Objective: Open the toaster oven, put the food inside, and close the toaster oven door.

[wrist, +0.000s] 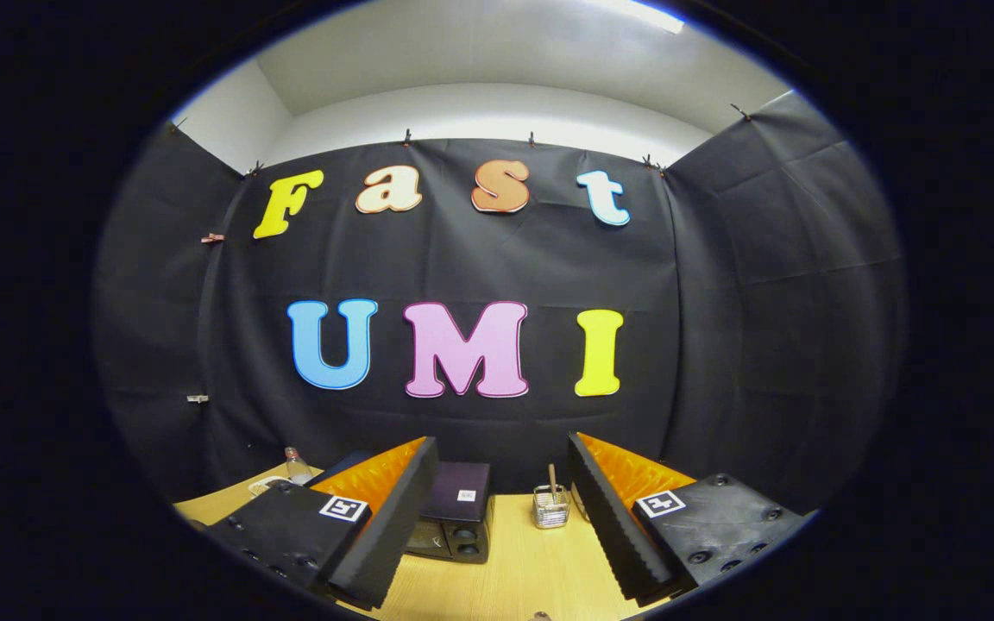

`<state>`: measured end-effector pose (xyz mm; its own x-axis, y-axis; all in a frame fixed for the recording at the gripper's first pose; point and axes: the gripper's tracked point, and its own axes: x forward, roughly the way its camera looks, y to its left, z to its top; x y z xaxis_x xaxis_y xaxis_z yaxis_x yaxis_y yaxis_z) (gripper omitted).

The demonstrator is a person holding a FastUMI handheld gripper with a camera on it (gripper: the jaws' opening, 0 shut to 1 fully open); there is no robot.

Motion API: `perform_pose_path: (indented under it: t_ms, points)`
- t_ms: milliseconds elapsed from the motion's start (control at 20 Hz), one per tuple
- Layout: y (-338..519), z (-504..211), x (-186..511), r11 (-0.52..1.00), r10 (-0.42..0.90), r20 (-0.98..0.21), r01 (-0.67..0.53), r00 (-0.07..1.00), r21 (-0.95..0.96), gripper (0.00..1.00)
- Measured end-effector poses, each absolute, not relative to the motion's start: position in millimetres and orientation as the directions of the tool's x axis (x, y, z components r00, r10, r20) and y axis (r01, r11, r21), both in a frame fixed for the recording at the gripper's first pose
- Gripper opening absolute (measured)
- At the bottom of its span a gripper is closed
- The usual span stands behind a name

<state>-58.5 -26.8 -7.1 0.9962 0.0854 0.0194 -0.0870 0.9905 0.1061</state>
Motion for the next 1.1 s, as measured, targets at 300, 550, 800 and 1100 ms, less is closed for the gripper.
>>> perform_pose_path:
  t_ms: [300, 550, 800, 1100]
  points:
    - [-18.4, -3.7, -52.7, 0.989, 0.099, 0.026, -0.101, 0.995, 0.11, 0.97]
    - [-16.8, -5.2, -50.3, 0.989, 0.101, 0.023, -0.103, 0.995, 0.11, 0.97]
    - [-16.3, -7.3, -51.3, 0.99, 0.1, 0.013, -0.101, 0.995, 0.096, 0.97]
    - [-18.6, -7.4, -53.7, 0.99, 0.097, 0.013, -0.098, 0.995, 0.097, 0.97]
